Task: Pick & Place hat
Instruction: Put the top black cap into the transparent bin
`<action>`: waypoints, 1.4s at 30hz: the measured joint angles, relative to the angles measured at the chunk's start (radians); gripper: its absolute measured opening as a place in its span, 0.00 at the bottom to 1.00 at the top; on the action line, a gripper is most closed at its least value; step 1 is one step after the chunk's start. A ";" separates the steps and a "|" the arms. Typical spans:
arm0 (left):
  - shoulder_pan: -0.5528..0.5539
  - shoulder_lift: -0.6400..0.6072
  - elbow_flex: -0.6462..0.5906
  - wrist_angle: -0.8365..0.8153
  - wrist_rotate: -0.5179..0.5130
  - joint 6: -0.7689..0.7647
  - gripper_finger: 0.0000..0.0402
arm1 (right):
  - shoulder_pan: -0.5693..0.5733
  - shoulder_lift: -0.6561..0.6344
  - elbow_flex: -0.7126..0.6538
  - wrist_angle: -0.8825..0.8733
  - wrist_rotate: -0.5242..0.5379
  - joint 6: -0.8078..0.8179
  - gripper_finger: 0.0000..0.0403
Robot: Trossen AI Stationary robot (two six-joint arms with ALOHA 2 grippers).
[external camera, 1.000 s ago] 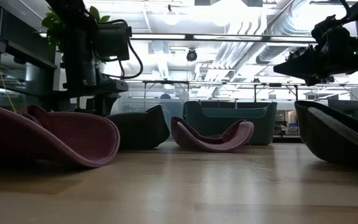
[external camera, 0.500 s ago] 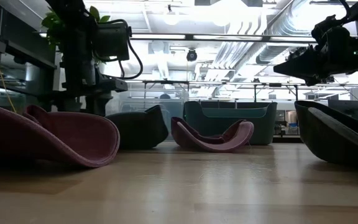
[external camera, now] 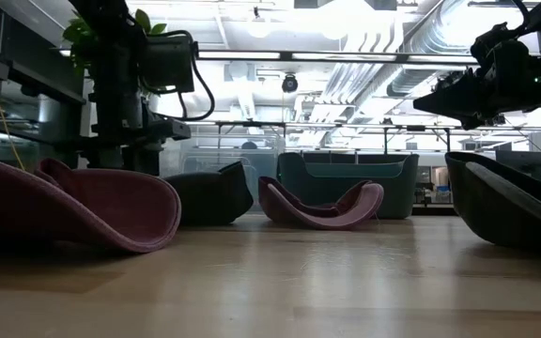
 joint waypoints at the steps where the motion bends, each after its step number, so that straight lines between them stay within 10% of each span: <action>1: 0.000 0.000 0.000 0.000 0.000 0.003 0.26 | 0.000 0.000 0.000 0.000 0.000 0.000 0.00; 17: 0.000 -0.002 0.000 -0.022 0.018 0.035 0.02 | 0.000 0.000 0.000 0.000 0.000 0.000 0.00; 42: 0.000 -0.135 0.054 -0.063 -0.015 0.087 0.01 | 0.000 0.000 0.000 0.000 0.000 0.000 0.00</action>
